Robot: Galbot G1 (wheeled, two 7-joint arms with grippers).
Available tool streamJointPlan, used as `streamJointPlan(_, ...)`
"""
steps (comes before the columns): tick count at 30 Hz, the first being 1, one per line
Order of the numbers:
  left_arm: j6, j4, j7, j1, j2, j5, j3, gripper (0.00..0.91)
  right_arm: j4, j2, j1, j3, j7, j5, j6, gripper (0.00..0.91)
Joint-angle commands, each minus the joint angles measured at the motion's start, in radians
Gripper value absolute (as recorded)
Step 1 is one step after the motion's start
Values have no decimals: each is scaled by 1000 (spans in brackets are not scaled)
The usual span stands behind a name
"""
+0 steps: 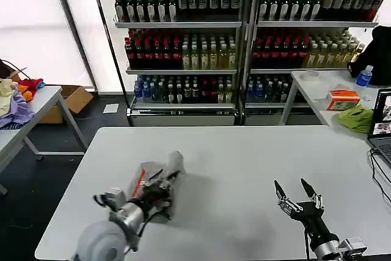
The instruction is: Fold and organize the clothes.
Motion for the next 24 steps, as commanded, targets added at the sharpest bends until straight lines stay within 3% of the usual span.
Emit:
streamJointPlan(1, -23, 150, -53, -177, -168, 54, 381, 907, 33, 10, 0, -53, 67, -3, -143, 907)
streamJointPlan(4, -20, 122, -68, -166, -180, 35, 359, 907, 30, -2, 18, -82, 78, 20, -193, 907)
streamJointPlan(9, -17, 52, -50, -114, -141, 17, 203, 907, 22, -40, 65, -153, 119, 104, -303, 907)
streamJointPlan(16, -12, -91, 48, 28, -76, 132, -156, 907, -67, -45, 149, -396, 220, 98, -326, 907)
streamJointPlan(20, -24, -121, 101, 89, -84, 222, -298, 907, -109, -19, 180, -486, 240, 92, -317, 907)
streamJointPlan(24, -32, -133, 119, 128, -84, 227, -408, 907, -155, -8, 192, -537, 226, 93, -314, 907)
